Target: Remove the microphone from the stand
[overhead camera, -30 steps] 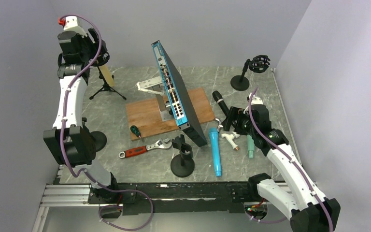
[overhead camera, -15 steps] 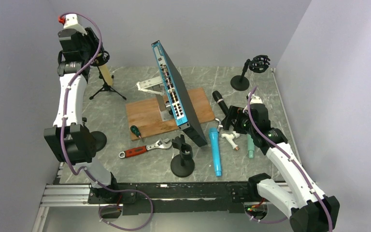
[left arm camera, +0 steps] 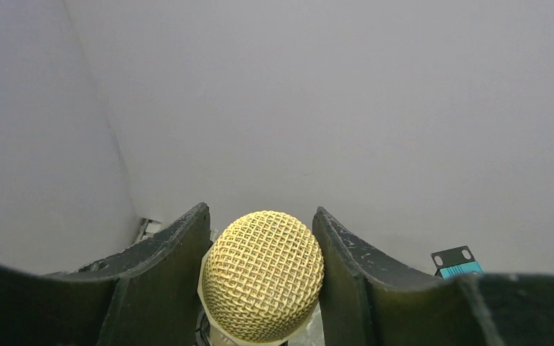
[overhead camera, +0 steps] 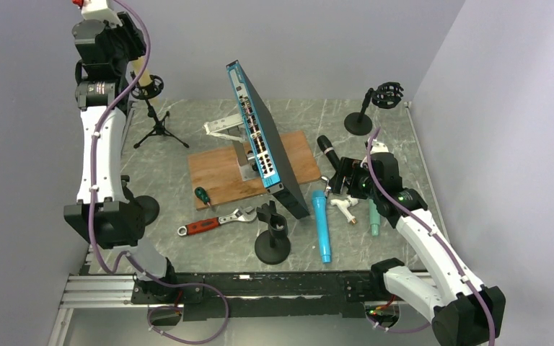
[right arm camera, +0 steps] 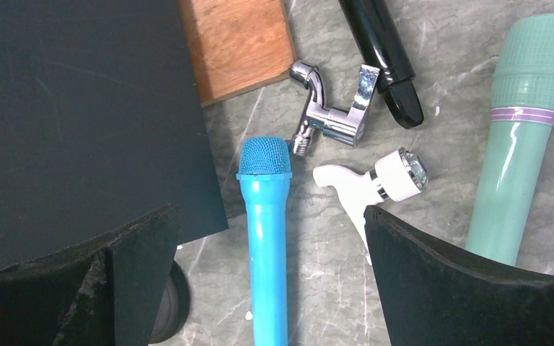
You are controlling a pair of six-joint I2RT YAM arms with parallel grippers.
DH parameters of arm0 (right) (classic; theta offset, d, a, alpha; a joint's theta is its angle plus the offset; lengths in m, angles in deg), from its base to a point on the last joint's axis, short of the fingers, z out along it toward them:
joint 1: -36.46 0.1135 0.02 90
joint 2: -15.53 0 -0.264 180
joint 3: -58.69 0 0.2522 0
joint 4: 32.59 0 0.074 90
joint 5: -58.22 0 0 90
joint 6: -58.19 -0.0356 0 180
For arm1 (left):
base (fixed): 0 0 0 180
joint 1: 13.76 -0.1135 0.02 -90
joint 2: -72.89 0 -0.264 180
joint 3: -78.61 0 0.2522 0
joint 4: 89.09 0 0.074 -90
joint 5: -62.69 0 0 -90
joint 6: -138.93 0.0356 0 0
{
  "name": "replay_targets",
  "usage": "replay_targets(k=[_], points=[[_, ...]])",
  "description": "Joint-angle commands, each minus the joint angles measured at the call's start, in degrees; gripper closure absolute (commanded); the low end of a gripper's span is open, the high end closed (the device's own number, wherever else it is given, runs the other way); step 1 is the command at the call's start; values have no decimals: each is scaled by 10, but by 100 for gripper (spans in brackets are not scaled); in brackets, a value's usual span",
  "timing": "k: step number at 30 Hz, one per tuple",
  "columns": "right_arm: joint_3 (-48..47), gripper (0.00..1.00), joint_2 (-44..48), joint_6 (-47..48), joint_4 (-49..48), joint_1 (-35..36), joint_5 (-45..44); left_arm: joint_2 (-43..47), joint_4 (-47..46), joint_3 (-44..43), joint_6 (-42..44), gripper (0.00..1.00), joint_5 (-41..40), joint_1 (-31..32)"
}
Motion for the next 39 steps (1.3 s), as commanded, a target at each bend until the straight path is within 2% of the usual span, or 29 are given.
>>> replay_targets(k=[1,4,5,9,12,17,23,28,31,36,39], points=[[-25,0,7,-2,-1,-2,15,75,-46,-23,30,89,-33,2],[-12,0,16,-12,-6,-2,25,118,-63,0,33,94,-52,2],[-8,0,19,-15,-7,-1,28,133,-69,9,32,99,-62,3],[1,0,23,-25,-6,-2,40,156,-78,19,31,100,-49,2],[-11,0,27,-30,15,-1,45,142,-37,-12,14,100,-40,3],[-14,0,57,-28,33,-1,42,157,7,-15,-16,100,-55,3],[-11,0,76,-27,49,-1,45,191,119,-22,-60,100,-57,2],[-1,0,90,-34,50,-1,60,254,171,33,-100,100,10,3],[1,0,100,-21,45,-2,118,290,189,86,-141,100,82,3],[-36,0,116,-9,44,-1,172,330,172,159,-189,100,237,3],[-77,0,112,-2,36,-1,209,353,132,189,-223,100,308,3]])
